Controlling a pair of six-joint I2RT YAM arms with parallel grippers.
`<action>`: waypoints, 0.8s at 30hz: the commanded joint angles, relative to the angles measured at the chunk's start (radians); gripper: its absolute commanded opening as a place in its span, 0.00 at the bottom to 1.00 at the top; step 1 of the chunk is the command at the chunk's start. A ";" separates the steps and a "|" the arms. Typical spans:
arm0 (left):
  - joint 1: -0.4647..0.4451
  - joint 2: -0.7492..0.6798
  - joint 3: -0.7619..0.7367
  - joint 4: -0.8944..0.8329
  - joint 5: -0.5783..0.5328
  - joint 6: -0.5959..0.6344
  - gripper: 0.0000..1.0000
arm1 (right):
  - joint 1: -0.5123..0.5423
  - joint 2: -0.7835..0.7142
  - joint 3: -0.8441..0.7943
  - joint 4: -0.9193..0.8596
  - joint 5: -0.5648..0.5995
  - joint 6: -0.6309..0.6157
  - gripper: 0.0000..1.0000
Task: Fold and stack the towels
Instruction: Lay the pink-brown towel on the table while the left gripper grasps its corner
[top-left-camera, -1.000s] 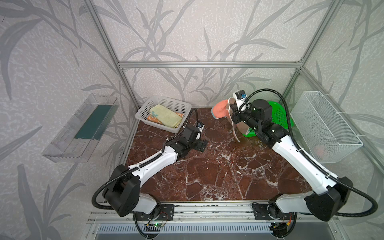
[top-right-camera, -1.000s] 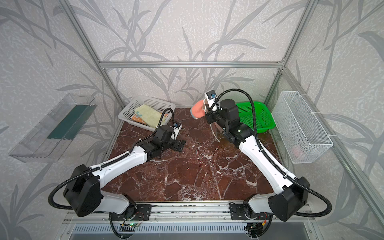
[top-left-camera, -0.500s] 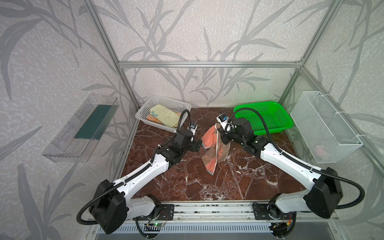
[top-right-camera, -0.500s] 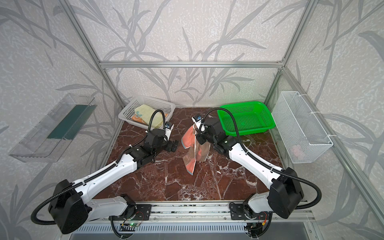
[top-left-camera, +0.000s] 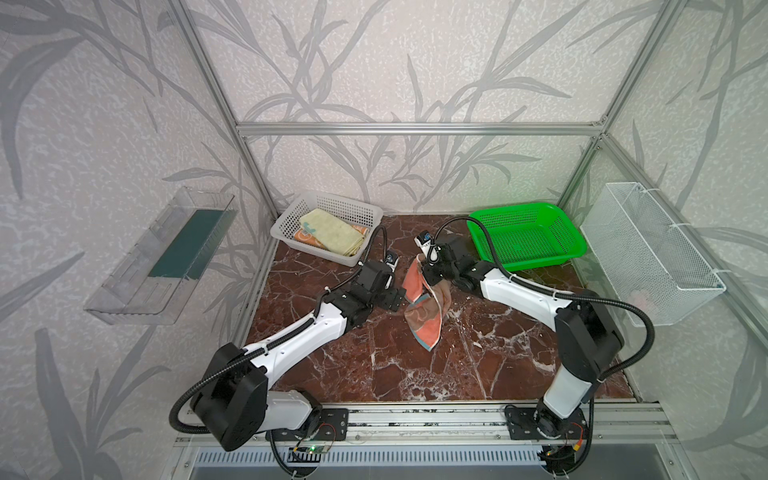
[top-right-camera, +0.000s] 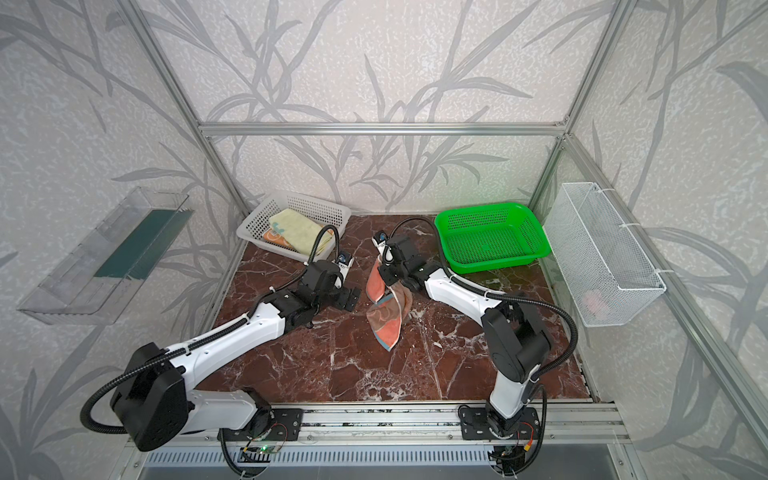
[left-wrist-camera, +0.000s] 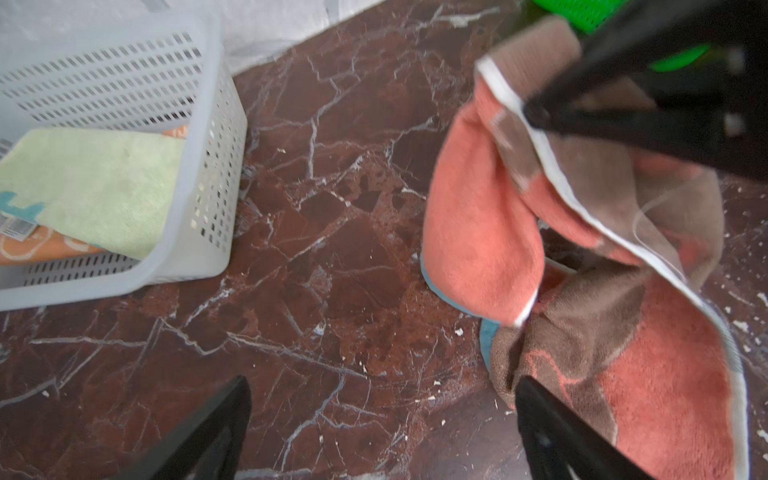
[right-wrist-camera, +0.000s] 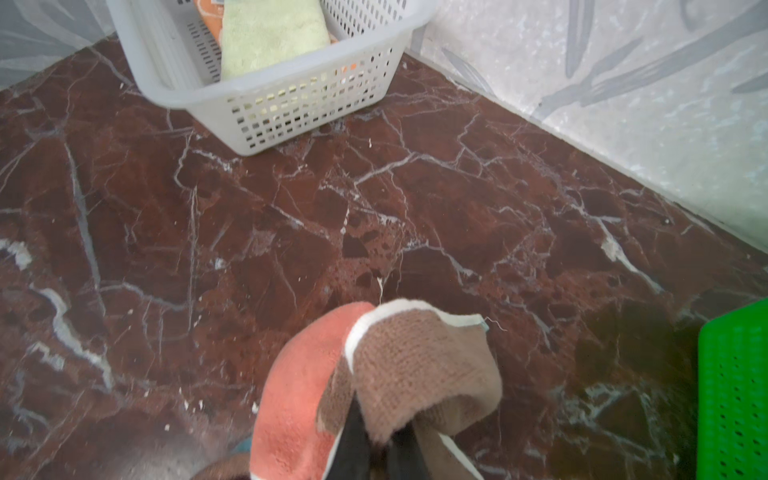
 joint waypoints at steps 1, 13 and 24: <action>-0.002 0.017 0.015 -0.040 0.026 -0.020 0.99 | -0.004 0.069 0.101 -0.019 -0.006 0.016 0.18; -0.049 0.013 -0.003 -0.080 0.088 0.013 0.96 | -0.138 0.006 0.045 0.041 -0.083 0.149 0.71; -0.212 0.142 0.112 -0.145 0.090 -0.016 0.94 | -0.192 -0.267 -0.271 0.000 0.088 0.128 0.71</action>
